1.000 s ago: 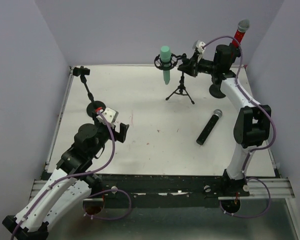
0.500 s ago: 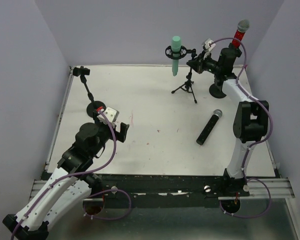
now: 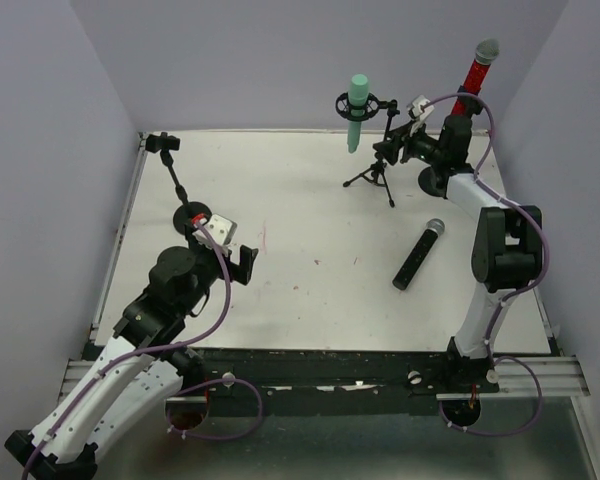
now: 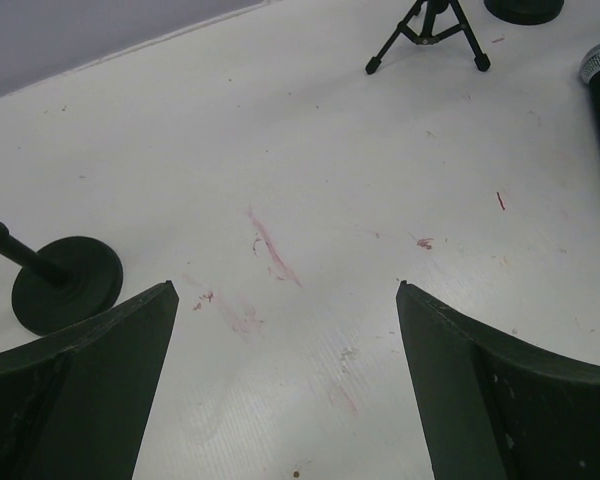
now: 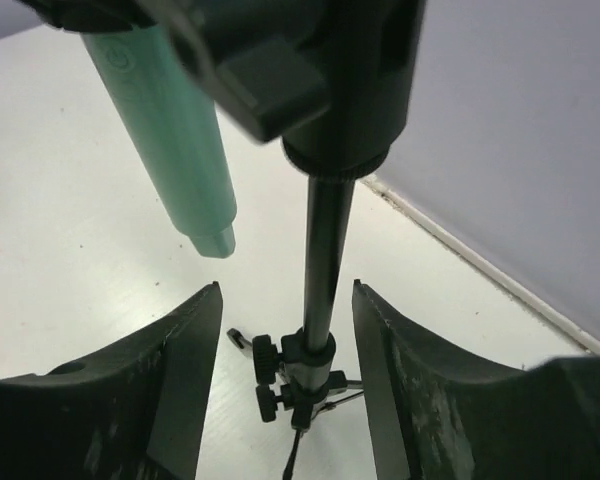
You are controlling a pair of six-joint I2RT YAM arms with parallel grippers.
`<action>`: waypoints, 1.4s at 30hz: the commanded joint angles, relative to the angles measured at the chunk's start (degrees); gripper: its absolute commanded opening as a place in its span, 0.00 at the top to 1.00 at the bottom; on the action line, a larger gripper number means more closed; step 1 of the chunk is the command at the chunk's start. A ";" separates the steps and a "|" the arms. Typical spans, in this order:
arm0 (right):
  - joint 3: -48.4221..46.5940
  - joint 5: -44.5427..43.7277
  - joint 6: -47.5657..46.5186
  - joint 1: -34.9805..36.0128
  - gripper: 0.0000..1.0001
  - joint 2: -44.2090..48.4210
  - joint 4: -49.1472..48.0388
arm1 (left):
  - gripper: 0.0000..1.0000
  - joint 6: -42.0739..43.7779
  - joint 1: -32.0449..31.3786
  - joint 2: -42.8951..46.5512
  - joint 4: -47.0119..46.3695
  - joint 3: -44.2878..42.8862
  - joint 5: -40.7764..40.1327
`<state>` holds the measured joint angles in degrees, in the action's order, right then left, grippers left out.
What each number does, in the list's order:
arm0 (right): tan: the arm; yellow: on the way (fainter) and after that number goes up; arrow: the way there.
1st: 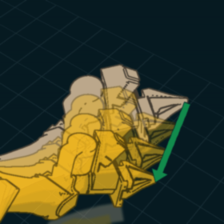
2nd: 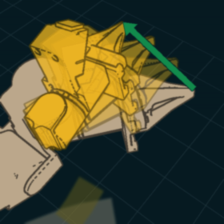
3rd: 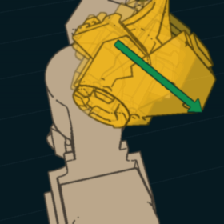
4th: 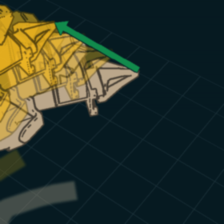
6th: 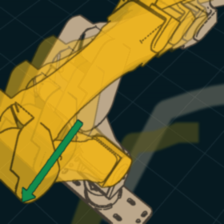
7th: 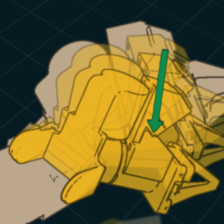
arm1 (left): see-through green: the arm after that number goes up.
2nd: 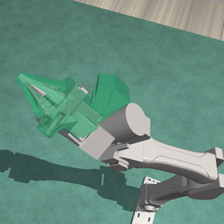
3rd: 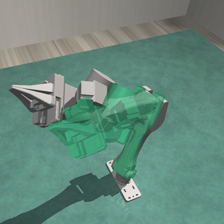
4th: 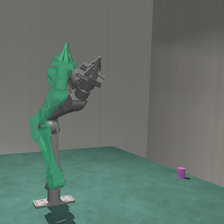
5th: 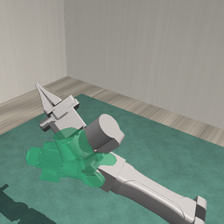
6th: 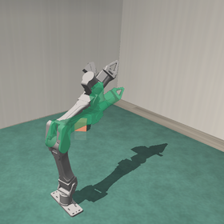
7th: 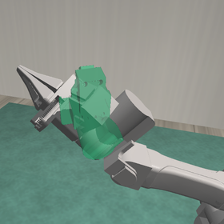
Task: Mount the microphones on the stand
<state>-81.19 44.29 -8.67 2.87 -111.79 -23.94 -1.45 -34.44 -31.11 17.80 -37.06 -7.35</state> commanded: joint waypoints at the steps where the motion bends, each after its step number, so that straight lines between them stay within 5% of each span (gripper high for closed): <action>1: 2.17 -1.49 -0.65 -0.24 0.30 3.77 -1.64 | 0.02 0.22 0.51 1.32 -0.58 0.15 -0.12; 10: 6.30 -5.44 -0.91 -0.33 0.01 10.27 3.54 | 0.02 -1.44 0.86 2.72 -0.05 -0.38 1.46; 15: 11.57 -7.81 -0.04 -0.33 0.00 16.59 7.41 | 0.01 -4.16 2.79 1.85 0.39 -1.52 3.83; 21: 14.21 -14.85 0.67 -0.50 0.00 26.60 22.34 | 0.02 -18.64 15.07 1.50 -4.09 -2.05 20.34; 27: 23.17 -9.68 -3.90 -1.20 0.00 41.72 29.64 | 0.02 -27.19 25.54 -3.77 0.55 -7.75 23.62; 37: 31.00 3.52 -3.38 -2.26 0.00 44.46 38.18 | 0.02 -32.20 46.89 -12.04 1.46 -15.06 36.78; 42: 30.91 8.26 -1.71 -2.43 0.01 45.34 37.92 | 0.02 -32.66 51.74 -14.32 -2.50 -12.52 38.74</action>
<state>-49.69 46.46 -11.38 0.75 -67.90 13.21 -32.45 14.46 -44.12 18.37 -50.98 26.04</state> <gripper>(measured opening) 0.995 0.985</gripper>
